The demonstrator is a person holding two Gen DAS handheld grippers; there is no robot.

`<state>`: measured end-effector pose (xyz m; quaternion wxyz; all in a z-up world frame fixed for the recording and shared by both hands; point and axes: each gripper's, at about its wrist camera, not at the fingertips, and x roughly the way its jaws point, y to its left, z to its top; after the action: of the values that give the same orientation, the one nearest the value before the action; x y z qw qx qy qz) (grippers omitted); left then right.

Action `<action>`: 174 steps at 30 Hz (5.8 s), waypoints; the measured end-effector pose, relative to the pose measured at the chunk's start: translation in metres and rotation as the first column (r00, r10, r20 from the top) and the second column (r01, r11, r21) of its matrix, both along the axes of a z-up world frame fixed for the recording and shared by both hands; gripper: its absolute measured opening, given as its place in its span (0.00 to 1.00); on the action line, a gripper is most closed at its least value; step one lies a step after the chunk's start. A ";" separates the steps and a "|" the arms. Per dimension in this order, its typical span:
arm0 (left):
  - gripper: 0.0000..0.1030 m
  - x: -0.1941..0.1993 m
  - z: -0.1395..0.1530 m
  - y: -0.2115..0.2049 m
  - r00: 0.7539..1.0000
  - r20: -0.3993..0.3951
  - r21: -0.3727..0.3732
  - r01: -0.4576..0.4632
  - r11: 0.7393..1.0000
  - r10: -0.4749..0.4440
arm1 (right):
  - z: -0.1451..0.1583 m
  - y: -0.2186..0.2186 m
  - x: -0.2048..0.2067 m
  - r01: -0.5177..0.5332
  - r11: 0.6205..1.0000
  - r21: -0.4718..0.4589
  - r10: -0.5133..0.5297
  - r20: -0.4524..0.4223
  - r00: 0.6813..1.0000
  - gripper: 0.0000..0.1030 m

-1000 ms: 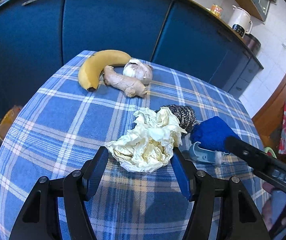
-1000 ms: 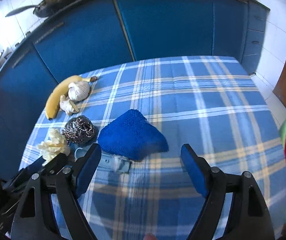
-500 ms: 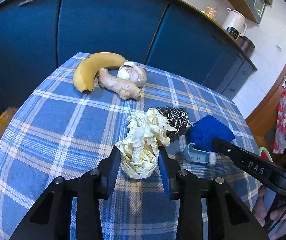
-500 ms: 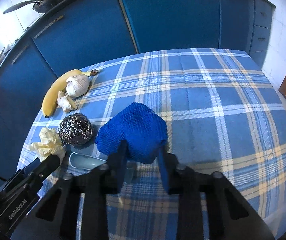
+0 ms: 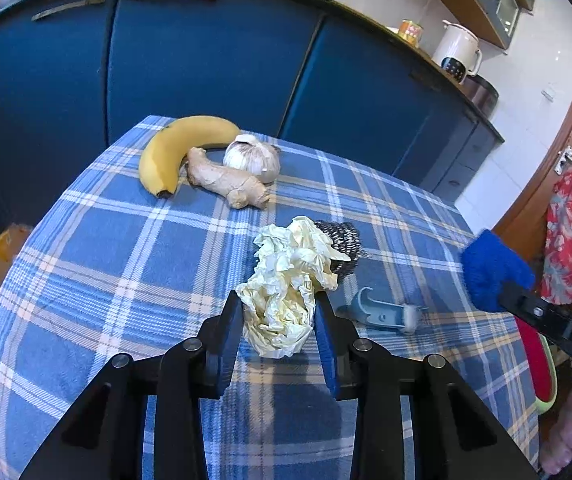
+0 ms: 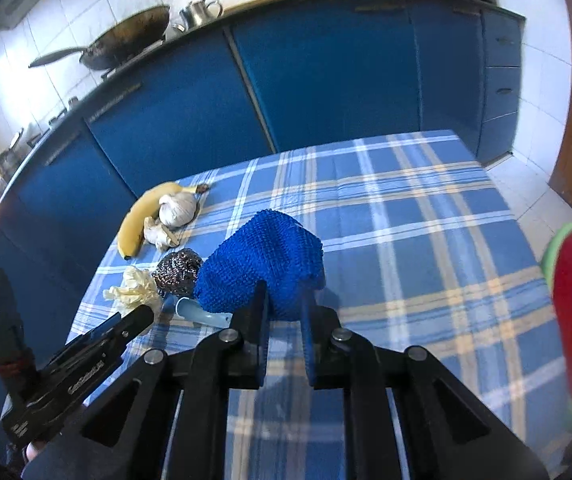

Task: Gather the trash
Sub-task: 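Carry the tissues and blue cloth to the red bin and release them, then move both tools back over the table toward the steel scrubber, then grasp the steel scrubber with the left tool while the right tool grasps the teal plastic piece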

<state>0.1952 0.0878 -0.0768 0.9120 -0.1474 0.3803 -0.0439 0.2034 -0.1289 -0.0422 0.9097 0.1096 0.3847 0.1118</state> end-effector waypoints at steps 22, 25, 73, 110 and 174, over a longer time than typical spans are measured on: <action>0.34 -0.034 0.043 -0.052 0.986 0.080 0.024 0.143 0.989 -0.144 | 0.021 -0.154 -0.114 0.362 0.931 0.054 -0.364 0.054 0.930 0.16; 0.34 -0.039 0.052 -0.065 0.981 0.089 0.026 0.171 0.985 -0.172 | 0.018 -0.175 -0.125 0.403 0.912 0.069 -0.407 0.048 0.912 0.16; 0.47 -0.032 0.013 -0.379 0.727 -0.087 0.112 0.687 0.718 -0.681 | -0.036 -0.321 -0.174 0.562 0.820 0.109 -0.564 -0.017 0.826 0.46; 0.57 -0.019 0.073 -0.177 0.944 0.048 0.146 0.315 0.938 -0.325 | 0.006 -0.226 -0.155 0.421 0.900 0.113 -0.426 0.022 0.905 0.62; 0.36 0.028 0.011 0.009 0.997 -0.013 0.106 -0.076 0.991 0.078 | -0.035 0.025 0.016 -0.054 0.999 -0.007 0.052 -0.135 0.989 0.58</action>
<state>0.2234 0.0969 -0.0659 0.9162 -0.1140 0.3839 0.0127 0.2196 -0.1042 -0.0777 0.8789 0.1017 0.4487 0.1262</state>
